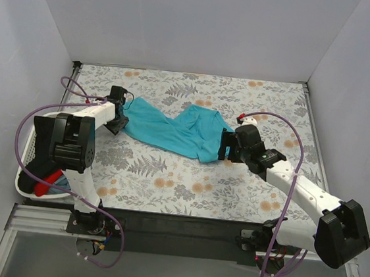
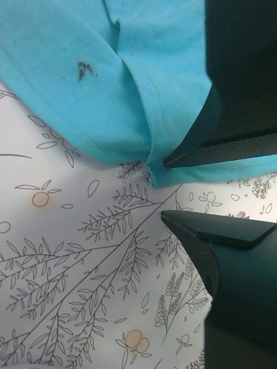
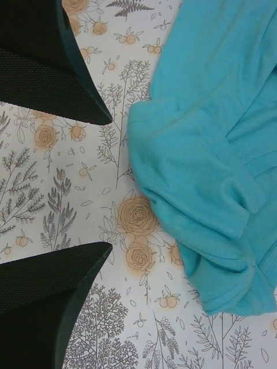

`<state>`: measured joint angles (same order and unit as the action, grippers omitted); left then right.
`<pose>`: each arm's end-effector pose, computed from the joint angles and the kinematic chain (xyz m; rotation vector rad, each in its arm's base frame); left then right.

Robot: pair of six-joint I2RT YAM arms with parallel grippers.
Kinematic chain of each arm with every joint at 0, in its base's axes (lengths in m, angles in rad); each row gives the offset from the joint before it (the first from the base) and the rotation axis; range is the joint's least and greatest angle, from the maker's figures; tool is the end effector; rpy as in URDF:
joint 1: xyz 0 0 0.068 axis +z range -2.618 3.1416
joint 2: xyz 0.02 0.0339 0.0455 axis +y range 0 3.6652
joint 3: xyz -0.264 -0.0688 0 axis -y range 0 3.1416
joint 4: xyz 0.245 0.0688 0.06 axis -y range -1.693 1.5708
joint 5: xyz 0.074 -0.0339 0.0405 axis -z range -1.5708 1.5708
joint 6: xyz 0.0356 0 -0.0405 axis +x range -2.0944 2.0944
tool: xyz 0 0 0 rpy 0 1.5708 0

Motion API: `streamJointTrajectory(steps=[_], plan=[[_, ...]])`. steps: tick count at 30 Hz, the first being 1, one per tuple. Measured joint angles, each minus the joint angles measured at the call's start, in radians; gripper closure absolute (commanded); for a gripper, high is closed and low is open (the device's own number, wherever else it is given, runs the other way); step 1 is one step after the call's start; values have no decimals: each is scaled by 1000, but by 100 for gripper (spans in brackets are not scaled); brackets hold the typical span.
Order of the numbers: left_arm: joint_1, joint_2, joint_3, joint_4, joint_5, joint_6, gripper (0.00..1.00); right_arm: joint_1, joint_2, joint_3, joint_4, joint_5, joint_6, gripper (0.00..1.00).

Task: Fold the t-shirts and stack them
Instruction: Flatten the tshirt out

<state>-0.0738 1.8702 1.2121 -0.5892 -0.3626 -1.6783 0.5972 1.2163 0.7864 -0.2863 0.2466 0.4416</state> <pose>0.3624 -0.0141 0.1617 -1.9672 1.7914 -0.0213 0.2182 0.1379 0.2423 -0.0487 2.2746 0.2690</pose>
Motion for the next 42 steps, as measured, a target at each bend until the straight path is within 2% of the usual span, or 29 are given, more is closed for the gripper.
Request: streamJointTrajectory(steps=[6,8,13,14,23,30,34,42], plan=[[0,1,0,22,0,6,65,-2,-5,-13,6,-11,0,13],[0,2,0,24,0,5,68,-2,-6,-17,5,-14,0,13],[1,8,0,39,0,11,89,-2,-6,-18,6,-15,0,14],[1,10,0,43,0,16,100,-2,-6,-18,6,-15,0,14],[1,-11,2,37,1,32,100,-2,-6,-18,6,-17,0,14],[1,-299,-137,7,-3,37,100,-3,48,-3,8,-6,0,16],[1,-465,-223,-5,-6,44,100,-9,147,64,6,-3,2,24],[1,-591,-330,-49,-8,52,100,15,255,141,26,-24,18,27]])
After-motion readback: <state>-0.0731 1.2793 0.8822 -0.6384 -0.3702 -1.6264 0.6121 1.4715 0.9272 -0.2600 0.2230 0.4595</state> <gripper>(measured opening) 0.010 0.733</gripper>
